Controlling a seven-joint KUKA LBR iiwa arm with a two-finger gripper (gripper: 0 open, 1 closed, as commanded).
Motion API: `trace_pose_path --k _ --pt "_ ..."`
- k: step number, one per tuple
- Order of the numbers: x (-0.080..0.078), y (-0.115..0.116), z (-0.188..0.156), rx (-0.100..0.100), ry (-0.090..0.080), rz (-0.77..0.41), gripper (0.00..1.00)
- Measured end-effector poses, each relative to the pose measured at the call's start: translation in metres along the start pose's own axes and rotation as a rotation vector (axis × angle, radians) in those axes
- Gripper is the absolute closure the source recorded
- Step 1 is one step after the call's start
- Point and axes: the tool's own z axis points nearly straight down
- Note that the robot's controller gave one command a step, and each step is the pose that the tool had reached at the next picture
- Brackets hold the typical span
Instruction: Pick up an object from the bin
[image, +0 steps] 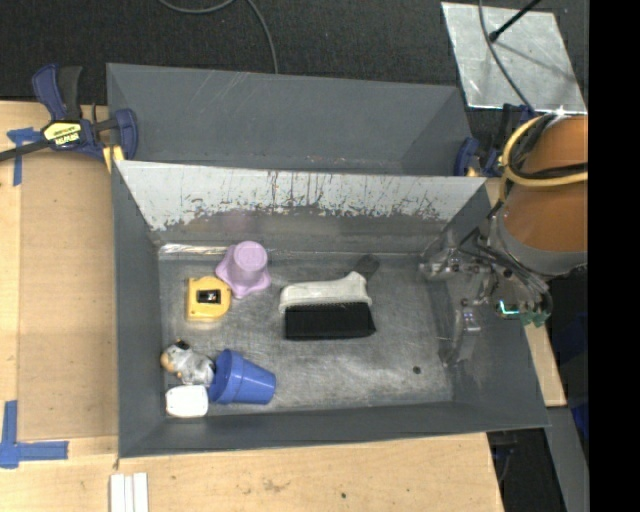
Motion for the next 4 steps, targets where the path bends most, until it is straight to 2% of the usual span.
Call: trace_pose_path --k 1,2,3,4 --pt "-0.002 0.0 -0.003 0.001 -0.007 -0.002 0.0" --pt "-0.014 0.022 0.029 0.004 -0.014 -0.053 0.0" --pt "-0.029 0.047 0.053 -0.001 -0.003 0.002 0.0" --pt "-0.046 0.048 0.065 -0.001 -0.009 0.28 0.0"
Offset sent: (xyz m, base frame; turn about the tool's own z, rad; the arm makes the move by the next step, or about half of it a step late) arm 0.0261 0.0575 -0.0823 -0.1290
